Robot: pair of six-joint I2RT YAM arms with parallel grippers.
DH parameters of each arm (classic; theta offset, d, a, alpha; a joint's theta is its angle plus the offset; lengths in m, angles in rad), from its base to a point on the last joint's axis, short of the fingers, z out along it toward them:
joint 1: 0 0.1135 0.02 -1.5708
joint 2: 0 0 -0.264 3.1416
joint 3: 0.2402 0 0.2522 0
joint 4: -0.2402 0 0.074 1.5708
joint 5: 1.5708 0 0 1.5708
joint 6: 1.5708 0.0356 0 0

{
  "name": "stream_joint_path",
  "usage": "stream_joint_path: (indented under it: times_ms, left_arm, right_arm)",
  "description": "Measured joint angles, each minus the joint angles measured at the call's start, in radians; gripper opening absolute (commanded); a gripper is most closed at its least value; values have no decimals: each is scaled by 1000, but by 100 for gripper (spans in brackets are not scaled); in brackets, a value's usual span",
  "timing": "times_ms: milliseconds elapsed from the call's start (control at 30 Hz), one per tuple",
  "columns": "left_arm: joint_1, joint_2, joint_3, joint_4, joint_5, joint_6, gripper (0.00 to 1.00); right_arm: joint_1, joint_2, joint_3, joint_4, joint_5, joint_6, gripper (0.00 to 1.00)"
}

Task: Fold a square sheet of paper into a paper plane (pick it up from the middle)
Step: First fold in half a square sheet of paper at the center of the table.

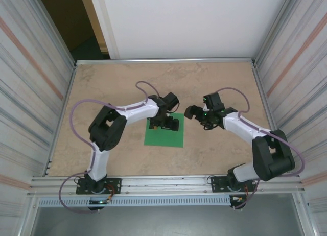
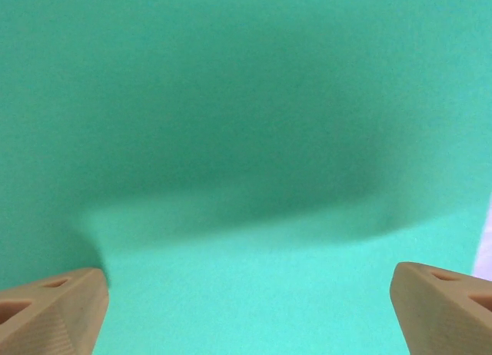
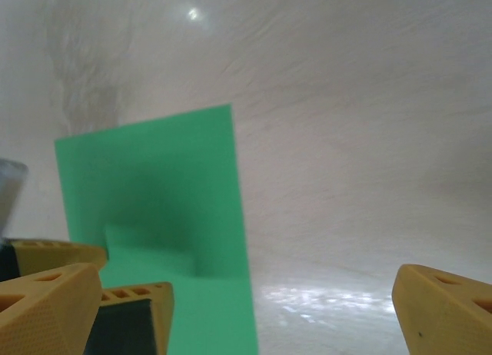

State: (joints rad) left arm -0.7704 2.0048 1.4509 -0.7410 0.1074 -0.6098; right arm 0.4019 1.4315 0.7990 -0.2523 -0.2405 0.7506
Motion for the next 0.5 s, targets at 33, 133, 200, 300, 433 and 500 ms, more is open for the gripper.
stream_joint_path:
  times_ms: [33,133,200,300,433,500]
  left_arm:
    - [19,-32,-29,17,15,-9,95]
    - [86,-135,-112,78,52,-35,92]
    - [134,-175,-150,108,71,-47,90]
    - [167,-175,-191,141,87,-54,86]
    - [168,-150,-224,145,105,-62,77]
    - [166,-145,-243,153,111,-69,74]
  right_arm:
    - [18,13,5,5,-3,0,93]
    - [73,63,17,27,-27,2,87]
    - [101,105,30,41,-40,5,81]
    - [132,156,51,52,-52,11,71]
    - [150,200,69,69,-72,27,60]
    - [150,215,75,72,-74,27,58]
